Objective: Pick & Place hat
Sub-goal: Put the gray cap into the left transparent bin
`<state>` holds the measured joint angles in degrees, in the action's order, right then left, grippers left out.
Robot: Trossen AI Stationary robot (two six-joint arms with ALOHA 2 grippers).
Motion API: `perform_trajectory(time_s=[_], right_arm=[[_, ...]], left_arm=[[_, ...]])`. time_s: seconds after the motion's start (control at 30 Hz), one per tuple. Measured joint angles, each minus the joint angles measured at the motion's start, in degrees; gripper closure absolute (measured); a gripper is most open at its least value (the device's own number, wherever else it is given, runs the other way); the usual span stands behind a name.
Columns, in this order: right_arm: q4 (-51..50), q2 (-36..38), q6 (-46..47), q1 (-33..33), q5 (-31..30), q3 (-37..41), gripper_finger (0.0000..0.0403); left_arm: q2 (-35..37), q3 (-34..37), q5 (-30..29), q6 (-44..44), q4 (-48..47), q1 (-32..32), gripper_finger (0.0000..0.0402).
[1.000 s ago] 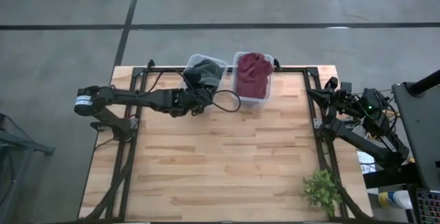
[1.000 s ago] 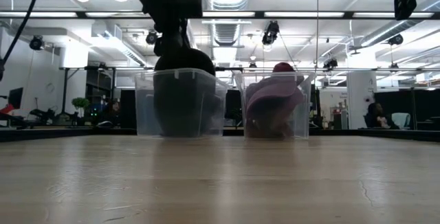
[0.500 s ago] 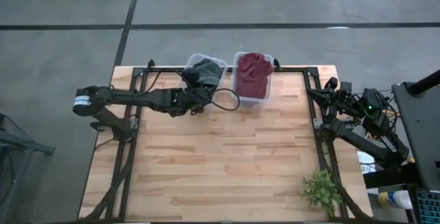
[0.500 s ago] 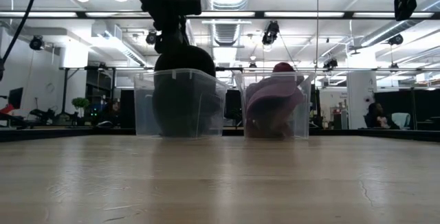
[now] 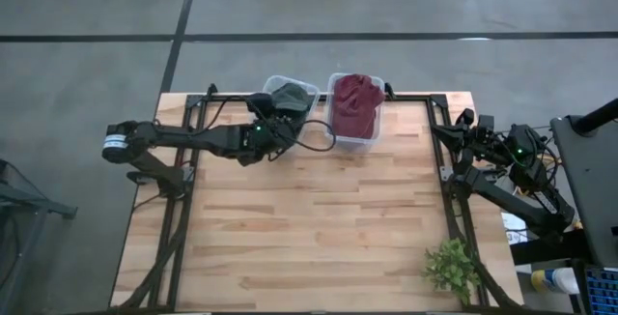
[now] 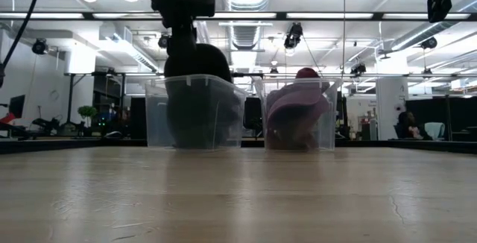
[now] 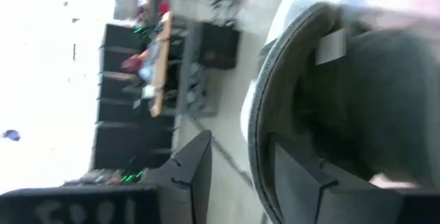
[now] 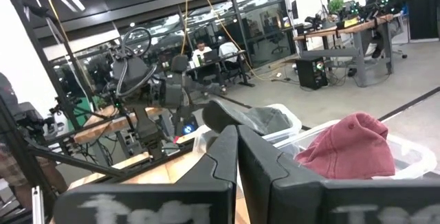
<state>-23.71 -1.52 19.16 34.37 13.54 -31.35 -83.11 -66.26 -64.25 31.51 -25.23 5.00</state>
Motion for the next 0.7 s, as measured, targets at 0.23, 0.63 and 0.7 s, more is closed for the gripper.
perform_trajectory(time_s=[0.23,0.63,0.7], right_arm=[[0.0,0.0,0.0,0.0,0.0,0.0,0.0394],[0.0,0.0,0.1,0.0,0.0,0.0,0.0394],[0.0,0.0,0.1,0.0,0.0,0.0,0.0394]], left_arm=[[0.0,-2.4,-3.8,-0.6,-0.1,-2.7,0.0262],[0.2,-8.3,-3.9,-0.2,-0.5,-6.0,0.0262],[0.2,-10.0,-1.3,-1.0,-0.4,-6.1,0.0262]])
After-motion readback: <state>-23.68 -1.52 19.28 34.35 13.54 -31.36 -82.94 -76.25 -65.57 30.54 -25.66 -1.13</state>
